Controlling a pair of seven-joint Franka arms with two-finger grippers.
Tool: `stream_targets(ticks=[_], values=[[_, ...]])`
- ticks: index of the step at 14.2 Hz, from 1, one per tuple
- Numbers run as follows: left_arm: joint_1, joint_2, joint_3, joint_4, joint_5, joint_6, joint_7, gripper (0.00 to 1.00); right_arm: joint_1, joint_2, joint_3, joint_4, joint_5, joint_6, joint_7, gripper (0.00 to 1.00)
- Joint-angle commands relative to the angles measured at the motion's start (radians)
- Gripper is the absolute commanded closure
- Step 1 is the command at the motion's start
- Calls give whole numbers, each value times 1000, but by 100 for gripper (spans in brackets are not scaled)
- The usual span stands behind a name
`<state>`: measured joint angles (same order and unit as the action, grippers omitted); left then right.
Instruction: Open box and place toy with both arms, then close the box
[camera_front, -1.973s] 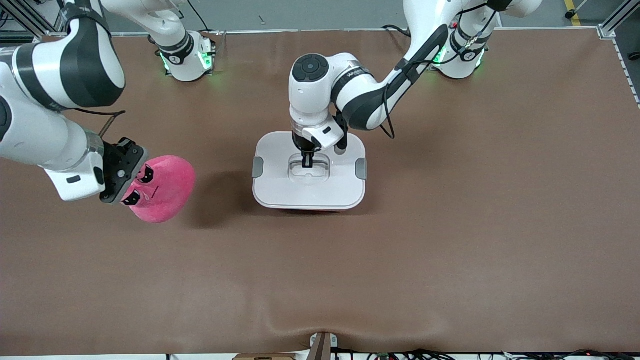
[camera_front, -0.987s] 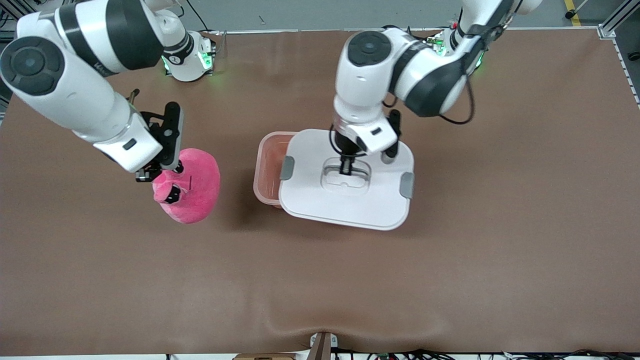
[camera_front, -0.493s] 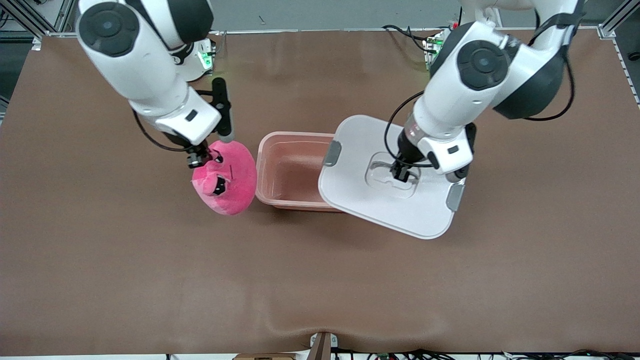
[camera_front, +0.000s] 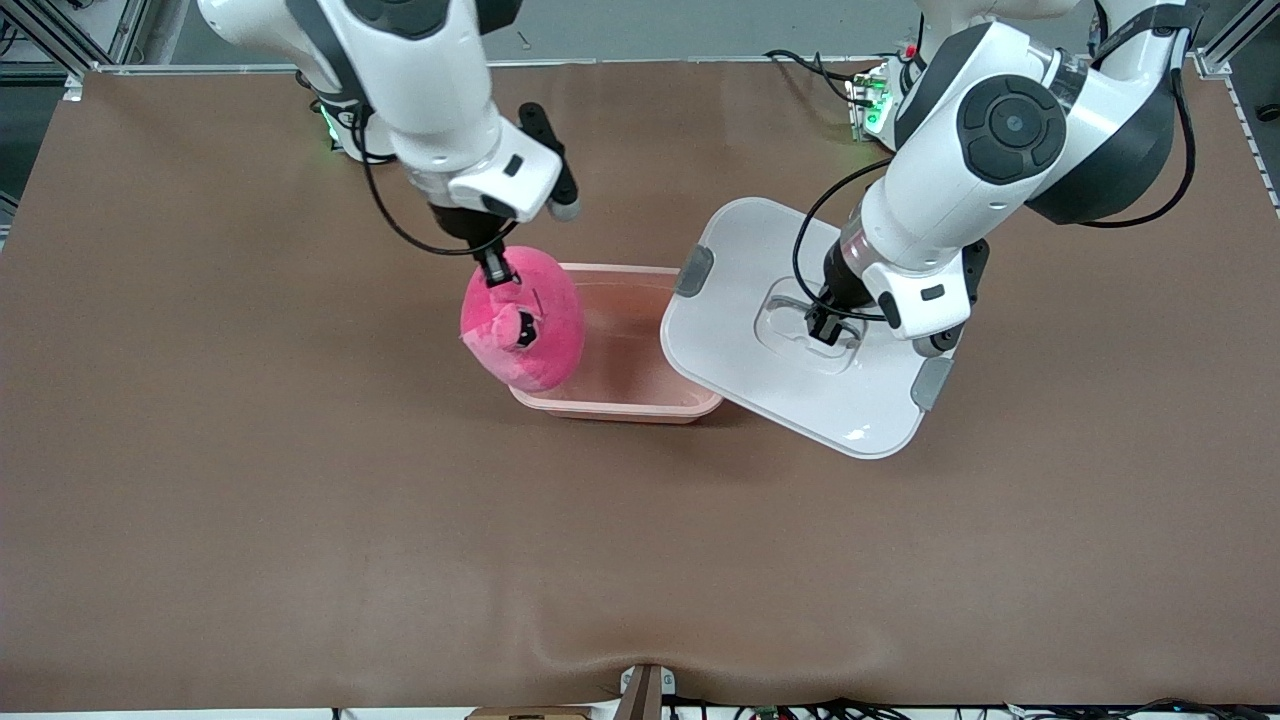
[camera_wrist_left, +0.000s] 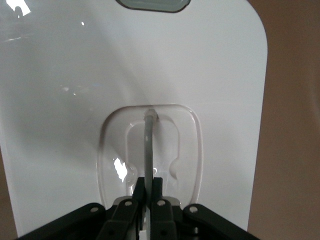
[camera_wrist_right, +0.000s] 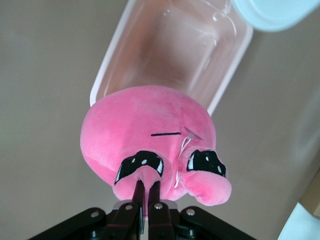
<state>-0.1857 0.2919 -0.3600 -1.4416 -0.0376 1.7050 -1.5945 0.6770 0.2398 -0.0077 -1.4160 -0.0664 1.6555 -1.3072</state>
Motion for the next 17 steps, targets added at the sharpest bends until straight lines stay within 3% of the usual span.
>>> stream_targets(ticks=[1, 12, 17], values=[[20, -16, 3, 9, -25, -60, 74, 100, 35, -7, -11, -21, -20, 4, 6, 100], [126, -33, -1, 24, -44, -156, 287, 100, 38, -7, -11, -83, -20, 40, 103, 100], [134, -37, -5, 24, -45, -163, 292, 100, 56, -5, -11, -81, -20, 50, 103, 100]])
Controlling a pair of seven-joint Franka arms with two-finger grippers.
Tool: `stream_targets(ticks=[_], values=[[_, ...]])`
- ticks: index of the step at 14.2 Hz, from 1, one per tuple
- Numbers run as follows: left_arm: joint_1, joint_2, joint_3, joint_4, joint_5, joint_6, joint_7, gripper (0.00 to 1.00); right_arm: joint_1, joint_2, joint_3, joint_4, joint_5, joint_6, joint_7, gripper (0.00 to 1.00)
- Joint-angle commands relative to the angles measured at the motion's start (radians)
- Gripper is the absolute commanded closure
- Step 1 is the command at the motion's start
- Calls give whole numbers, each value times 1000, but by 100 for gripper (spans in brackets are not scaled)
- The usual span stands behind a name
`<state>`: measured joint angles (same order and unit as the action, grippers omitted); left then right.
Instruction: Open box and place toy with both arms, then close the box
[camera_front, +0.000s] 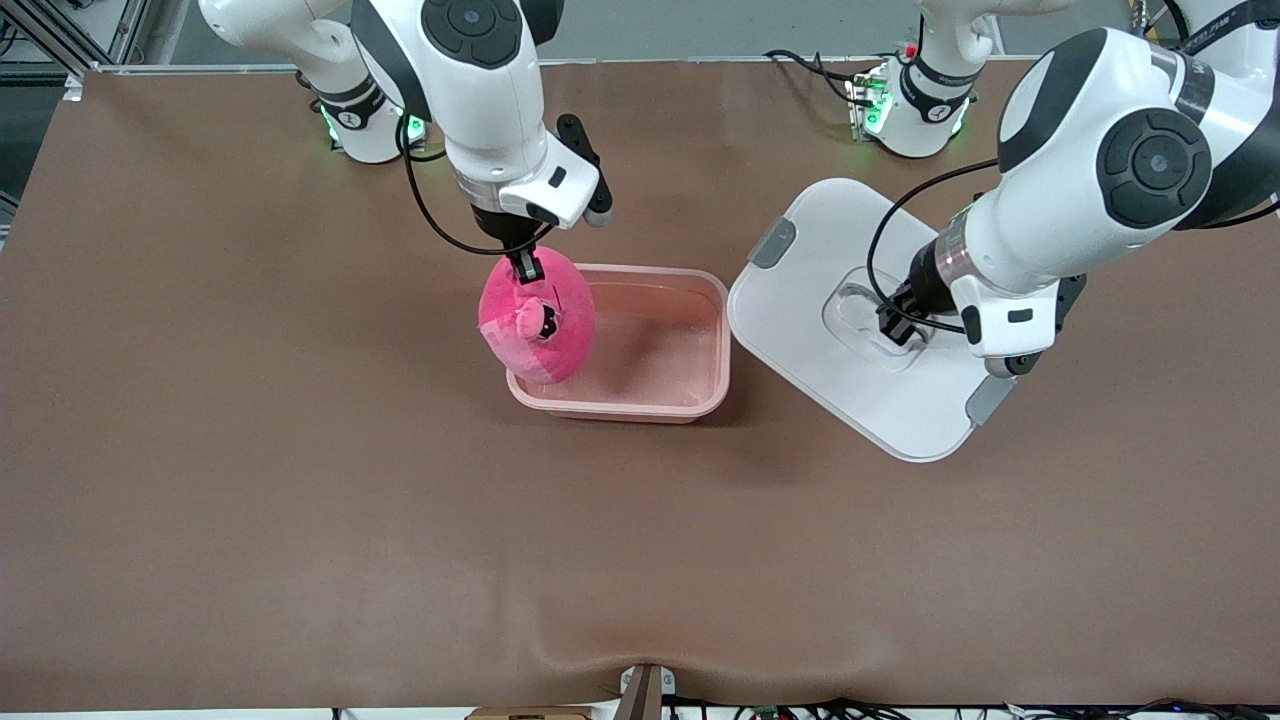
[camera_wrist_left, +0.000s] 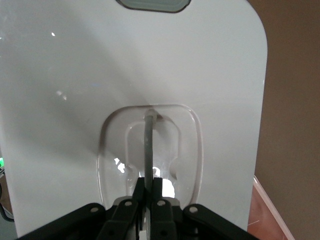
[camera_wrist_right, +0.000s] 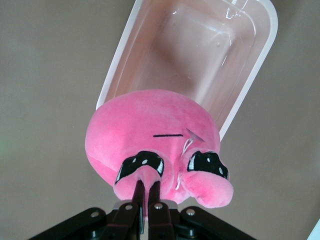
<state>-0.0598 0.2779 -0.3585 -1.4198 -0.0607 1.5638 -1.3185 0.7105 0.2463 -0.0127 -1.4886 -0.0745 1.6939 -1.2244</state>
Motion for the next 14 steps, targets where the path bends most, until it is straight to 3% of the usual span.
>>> stream_targets(ticks=[1, 4, 5, 7, 9, 13, 14], values=[[8, -23, -7, 2, -21, -22, 16, 100, 23, -10, -6, -9, -11, 12, 20, 100], [8, -23, -8, 2, -21, -22, 16, 100, 26, -10, -6, -7, -16, 16, 20, 100], [8, -23, -10, 2, -22, -22, 16, 100, 27, -10, -4, -7, -18, 17, 20, 94], [8, -23, -10, 2, -22, -22, 16, 100, 24, -4, -6, -7, -18, 41, 20, 67], [8, -23, -10, 2, -22, -22, 15, 100, 24, -2, -6, -7, -18, 46, 20, 48], [6, -25, -11, 2, -22, -27, 15, 100, 9, -1, -7, -7, -16, 43, 8, 39], [6, -25, -11, 2, -22, -27, 15, 100, 7, -2, -9, -4, -16, 40, 5, 32]])
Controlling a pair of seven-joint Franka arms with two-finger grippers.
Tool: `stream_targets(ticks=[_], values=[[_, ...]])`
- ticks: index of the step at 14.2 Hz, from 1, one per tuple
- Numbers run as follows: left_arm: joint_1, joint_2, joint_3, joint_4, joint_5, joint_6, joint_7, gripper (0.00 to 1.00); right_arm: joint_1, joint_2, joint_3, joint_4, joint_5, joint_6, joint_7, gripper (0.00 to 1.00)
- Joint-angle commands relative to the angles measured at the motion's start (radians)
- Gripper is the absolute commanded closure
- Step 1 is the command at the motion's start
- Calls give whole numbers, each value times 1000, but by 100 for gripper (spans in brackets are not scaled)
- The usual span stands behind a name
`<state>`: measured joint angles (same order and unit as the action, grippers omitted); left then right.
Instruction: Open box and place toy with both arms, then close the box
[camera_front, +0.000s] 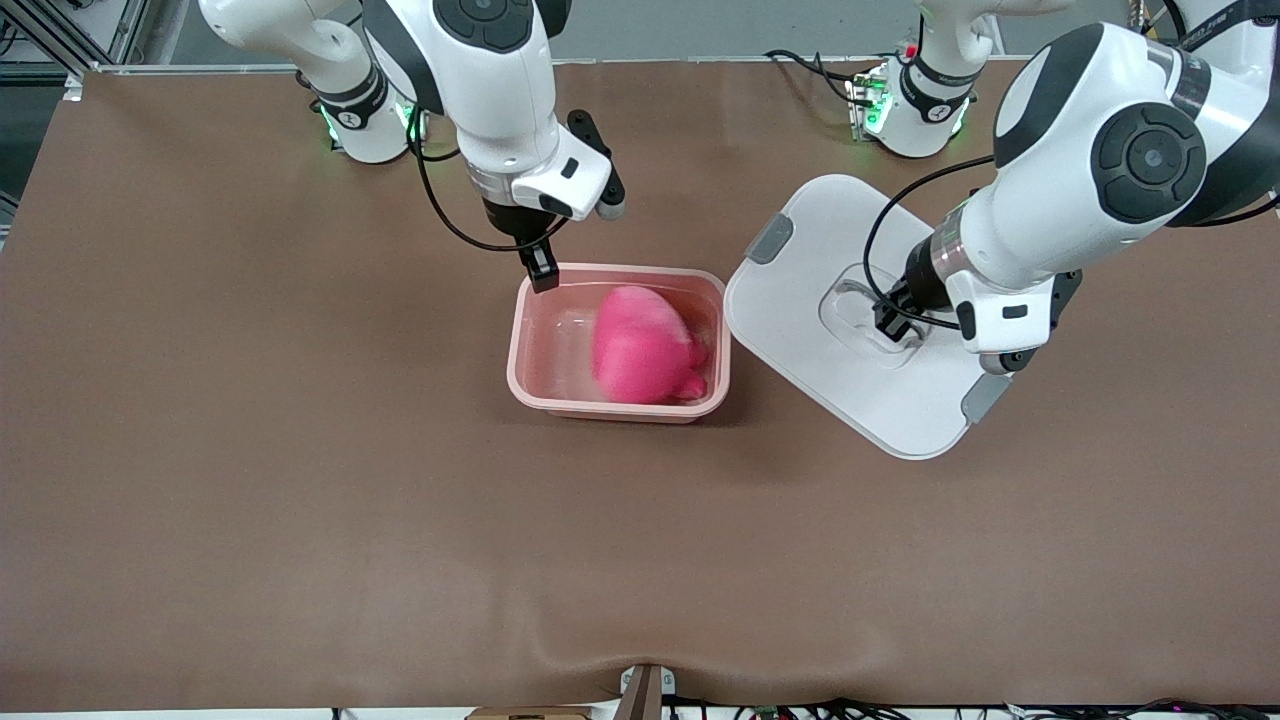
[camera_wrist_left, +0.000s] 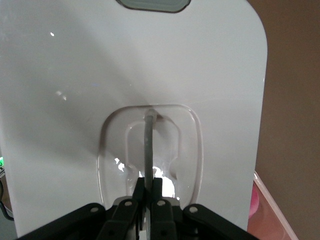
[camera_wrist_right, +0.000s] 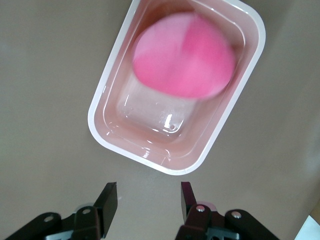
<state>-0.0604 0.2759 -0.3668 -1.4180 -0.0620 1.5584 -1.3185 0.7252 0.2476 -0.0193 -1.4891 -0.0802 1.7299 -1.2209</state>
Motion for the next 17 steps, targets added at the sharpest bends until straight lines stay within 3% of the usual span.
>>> stream_targets(ticks=[1, 2, 9, 14, 17], values=[[7, -23, -3, 1, -21, -21, 15, 100, -10, -5, -5, 0, -10, 3, 1, 22], [4, -23, -3, -1, -21, -21, 12, 100, -29, -5, -7, 0, -1, 6, 0, 0], [-35, -4, -80, -4, -16, -3, -235, 100, -199, -47, -7, 15, 25, -102, 58, 0], [-150, 42, -78, -9, -4, 147, -578, 100, -354, -67, -7, 18, 45, -95, 104, 0], [-217, 71, -80, -13, 74, 199, -715, 100, -444, -85, -7, 15, 57, -107, 212, 0]])
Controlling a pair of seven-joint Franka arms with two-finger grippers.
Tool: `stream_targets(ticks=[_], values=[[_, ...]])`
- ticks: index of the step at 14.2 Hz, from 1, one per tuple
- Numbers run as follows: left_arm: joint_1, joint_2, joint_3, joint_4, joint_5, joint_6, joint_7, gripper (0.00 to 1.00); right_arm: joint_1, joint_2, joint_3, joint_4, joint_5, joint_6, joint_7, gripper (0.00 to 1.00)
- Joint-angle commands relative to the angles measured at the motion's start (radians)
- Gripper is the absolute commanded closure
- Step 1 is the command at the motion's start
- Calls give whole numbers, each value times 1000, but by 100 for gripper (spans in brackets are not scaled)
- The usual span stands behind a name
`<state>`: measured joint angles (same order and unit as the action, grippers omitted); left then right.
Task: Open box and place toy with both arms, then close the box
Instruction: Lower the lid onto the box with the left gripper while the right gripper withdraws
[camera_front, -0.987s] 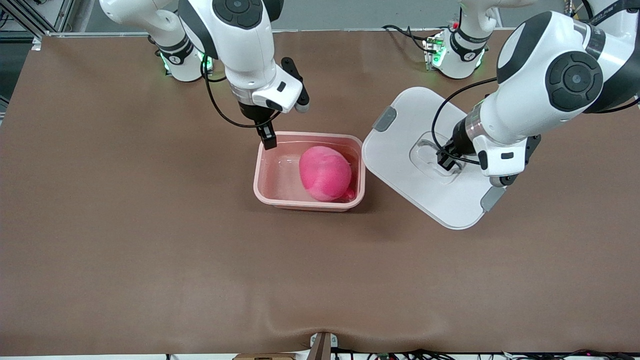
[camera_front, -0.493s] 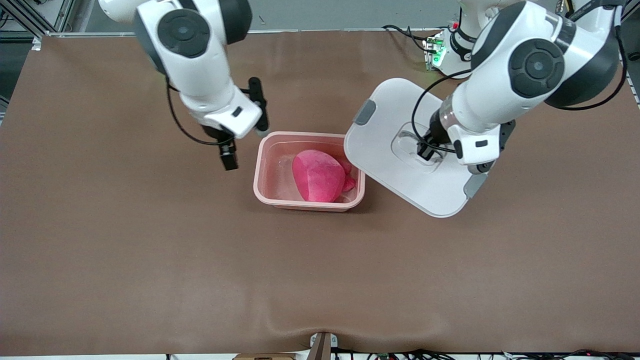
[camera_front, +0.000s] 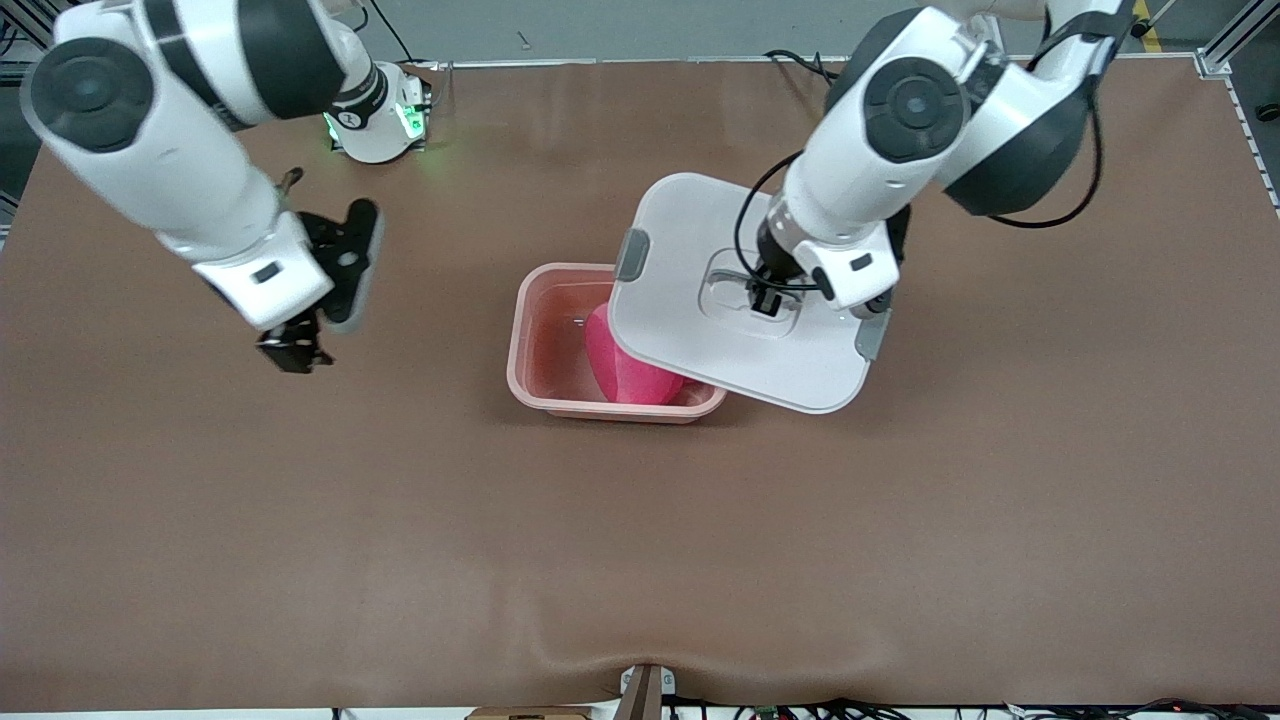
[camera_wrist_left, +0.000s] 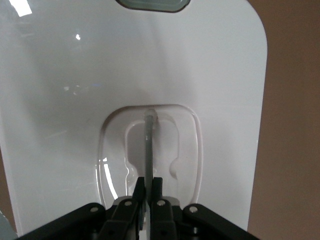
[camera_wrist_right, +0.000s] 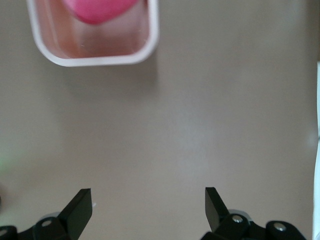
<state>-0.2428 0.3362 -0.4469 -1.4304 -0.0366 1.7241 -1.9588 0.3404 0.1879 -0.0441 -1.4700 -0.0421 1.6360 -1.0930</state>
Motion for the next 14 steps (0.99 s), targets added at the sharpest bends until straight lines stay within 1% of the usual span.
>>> stream_targets(ticks=[1, 3, 6, 8, 10, 11, 13, 14], values=[[-50, 18, 1, -4, 69, 64, -104, 100, -87, -37, 20, -12, 19, -13, 147, 0], [-78, 46, 2, -4, 99, 135, -165, 100, -159, -59, 24, -15, 19, -12, 224, 0], [-140, 84, 1, -4, 214, 199, -268, 100, -236, -108, 24, -21, 18, -15, 395, 0], [-174, 112, 1, -4, 283, 231, -336, 100, -305, -125, 26, -18, 19, -7, 442, 0], [-197, 135, 1, -4, 326, 274, -420, 100, -371, -133, 26, -12, 21, -1, 484, 0], [-216, 148, 1, -4, 349, 287, -461, 100, -385, -136, 24, -13, 21, -7, 492, 0], [-248, 176, 1, -4, 426, 301, -529, 100, -408, -146, 21, -23, 22, -22, 626, 0], [-260, 188, 1, -4, 458, 316, -561, 100, -411, -150, 21, -23, 42, -62, 753, 0]])
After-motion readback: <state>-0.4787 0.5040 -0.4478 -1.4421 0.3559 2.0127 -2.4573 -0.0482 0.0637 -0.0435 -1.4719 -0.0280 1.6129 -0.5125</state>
